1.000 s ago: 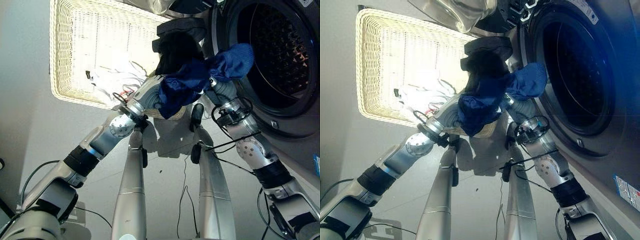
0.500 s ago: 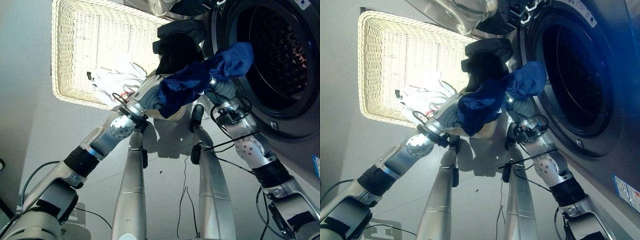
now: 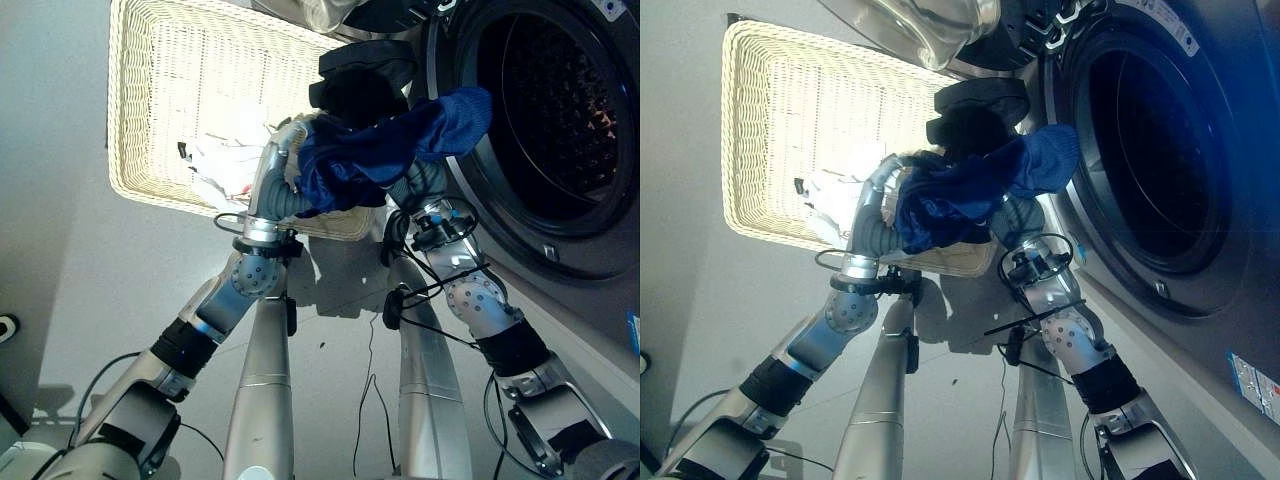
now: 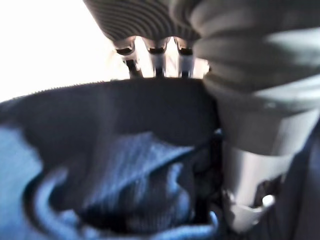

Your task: Put the clothes into the washing machine.

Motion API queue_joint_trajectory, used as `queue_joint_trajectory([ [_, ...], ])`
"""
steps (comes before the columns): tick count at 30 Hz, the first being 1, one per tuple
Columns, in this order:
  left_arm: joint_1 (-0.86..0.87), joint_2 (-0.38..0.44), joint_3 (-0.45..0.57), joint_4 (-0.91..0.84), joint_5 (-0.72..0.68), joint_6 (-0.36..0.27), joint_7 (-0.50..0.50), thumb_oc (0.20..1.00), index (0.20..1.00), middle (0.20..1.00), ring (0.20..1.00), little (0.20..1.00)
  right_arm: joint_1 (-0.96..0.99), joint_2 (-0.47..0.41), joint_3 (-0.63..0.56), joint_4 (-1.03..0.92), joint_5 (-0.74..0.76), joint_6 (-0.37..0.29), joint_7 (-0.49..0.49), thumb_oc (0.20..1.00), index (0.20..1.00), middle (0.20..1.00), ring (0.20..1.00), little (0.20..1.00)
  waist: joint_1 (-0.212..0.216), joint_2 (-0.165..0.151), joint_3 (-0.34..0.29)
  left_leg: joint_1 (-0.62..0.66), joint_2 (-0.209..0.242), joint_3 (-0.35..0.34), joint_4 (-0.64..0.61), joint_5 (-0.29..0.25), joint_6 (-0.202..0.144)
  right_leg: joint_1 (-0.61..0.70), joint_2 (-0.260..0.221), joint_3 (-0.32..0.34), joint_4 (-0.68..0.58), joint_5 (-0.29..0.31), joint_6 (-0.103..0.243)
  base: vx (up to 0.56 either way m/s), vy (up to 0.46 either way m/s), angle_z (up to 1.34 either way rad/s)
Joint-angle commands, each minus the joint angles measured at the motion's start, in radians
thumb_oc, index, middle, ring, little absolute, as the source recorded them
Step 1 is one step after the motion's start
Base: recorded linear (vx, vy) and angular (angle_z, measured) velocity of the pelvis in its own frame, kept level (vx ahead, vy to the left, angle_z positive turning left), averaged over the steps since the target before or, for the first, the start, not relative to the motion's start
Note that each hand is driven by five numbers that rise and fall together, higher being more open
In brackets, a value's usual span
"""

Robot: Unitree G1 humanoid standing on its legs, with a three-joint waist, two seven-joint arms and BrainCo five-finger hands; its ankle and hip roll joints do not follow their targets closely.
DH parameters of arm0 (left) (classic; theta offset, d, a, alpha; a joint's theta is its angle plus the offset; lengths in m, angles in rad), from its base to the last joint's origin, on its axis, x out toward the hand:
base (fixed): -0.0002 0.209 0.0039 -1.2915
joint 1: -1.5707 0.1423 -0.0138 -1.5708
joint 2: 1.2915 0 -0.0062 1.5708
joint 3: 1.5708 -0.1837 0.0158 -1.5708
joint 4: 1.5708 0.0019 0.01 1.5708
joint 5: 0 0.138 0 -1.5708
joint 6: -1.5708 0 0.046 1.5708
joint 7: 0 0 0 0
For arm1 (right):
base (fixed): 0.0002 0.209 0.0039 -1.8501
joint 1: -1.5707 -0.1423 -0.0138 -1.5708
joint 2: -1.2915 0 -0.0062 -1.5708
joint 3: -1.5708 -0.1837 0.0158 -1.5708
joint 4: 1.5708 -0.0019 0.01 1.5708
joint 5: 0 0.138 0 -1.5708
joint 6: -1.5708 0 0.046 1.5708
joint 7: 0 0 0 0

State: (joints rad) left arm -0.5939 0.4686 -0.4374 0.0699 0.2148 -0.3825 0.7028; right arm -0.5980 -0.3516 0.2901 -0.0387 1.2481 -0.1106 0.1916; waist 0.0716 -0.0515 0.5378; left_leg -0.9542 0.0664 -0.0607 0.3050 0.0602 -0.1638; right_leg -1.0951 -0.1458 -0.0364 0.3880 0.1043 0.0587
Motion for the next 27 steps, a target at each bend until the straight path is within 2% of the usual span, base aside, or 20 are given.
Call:
queue_joint_trajectory([
  [1, -0.038, -0.029, 0.067, -0.079, 0.043, -0.108, 0.1, 1.0, 1.0, 1.0, 1.0, 1.0, 0.02, 0.012, 0.039, -0.091, 0.065, 0.005, 0.04, 0.2, 0.2, 0.2, 0.2, 0.2, -0.039, 0.073, -0.018, -0.025, -0.149, -0.004, -0.016, 0.039, 0.124, 0.044, 0.063, -0.133, -0.029, 0.025, 0.075, 0.0, 0.0, 0.0],
  [4, -0.035, -0.049, 0.074, -0.085, 0.072, -0.14, 0.123, 1.0, 1.0, 1.0, 1.0, 1.0, 0.026, 0.024, 0.036, -0.094, 0.099, 0.022, 0.041, 0.2, 0.2, 0.2, 0.2, 0.2, -0.04, 0.07, -0.018, -0.028, -0.149, -0.002, -0.012, 0.038, 0.123, 0.041, 0.064, -0.132, -0.025, 0.025, 0.074, 0.0, 0.0, 0.0],
  [13, -0.057, -0.037, 0.072, -0.06, 0.114, -0.1, 0.165, 1.0, 1.0, 1.0, 1.0, 1.0, 0.029, 0.037, 0.015, -0.084, 0.19, 0.001, 0.085, 0.2, 0.2, 0.2, 0.2, 0.2, -0.044, 0.069, -0.018, -0.028, -0.151, 0.0, -0.006, 0.037, 0.121, 0.039, 0.066, -0.131, -0.018, 0.026, 0.077, 0.0, 0.0, 0.0],
  [19, -0.065, -0.012, 0.094, -0.021, 0.125, -0.102, 0.215, 1.0, 1.0, 1.0, 1.0, 1.0, 0.023, 0.023, -0.026, -0.065, 0.217, -0.054, 0.104, 0.2, 0.2, 0.2, 0.2, 0.2, -0.046, 0.068, -0.018, -0.03, -0.148, 0.001, 0.001, 0.036, 0.117, 0.037, 0.065, -0.13, -0.012, 0.026, 0.078, 0.0, 0.0, 0.0],
  [27, -0.085, 0.018, 0.122, 0.058, 0.069, -0.113, 0.187, 1.0, 1.0, 1.0, 1.0, 1.0, 0.002, -0.007, -0.118, -0.007, 0.267, -0.158, 0.073, 0.2, 0.2, 0.2, 0.2, 0.2, -0.052, 0.068, -0.018, -0.026, -0.14, 0.006, 0.009, 0.03, 0.111, 0.037, 0.064, -0.126, 0.004, 0.021, 0.081, 0.0, 0.0, 0.0],
])
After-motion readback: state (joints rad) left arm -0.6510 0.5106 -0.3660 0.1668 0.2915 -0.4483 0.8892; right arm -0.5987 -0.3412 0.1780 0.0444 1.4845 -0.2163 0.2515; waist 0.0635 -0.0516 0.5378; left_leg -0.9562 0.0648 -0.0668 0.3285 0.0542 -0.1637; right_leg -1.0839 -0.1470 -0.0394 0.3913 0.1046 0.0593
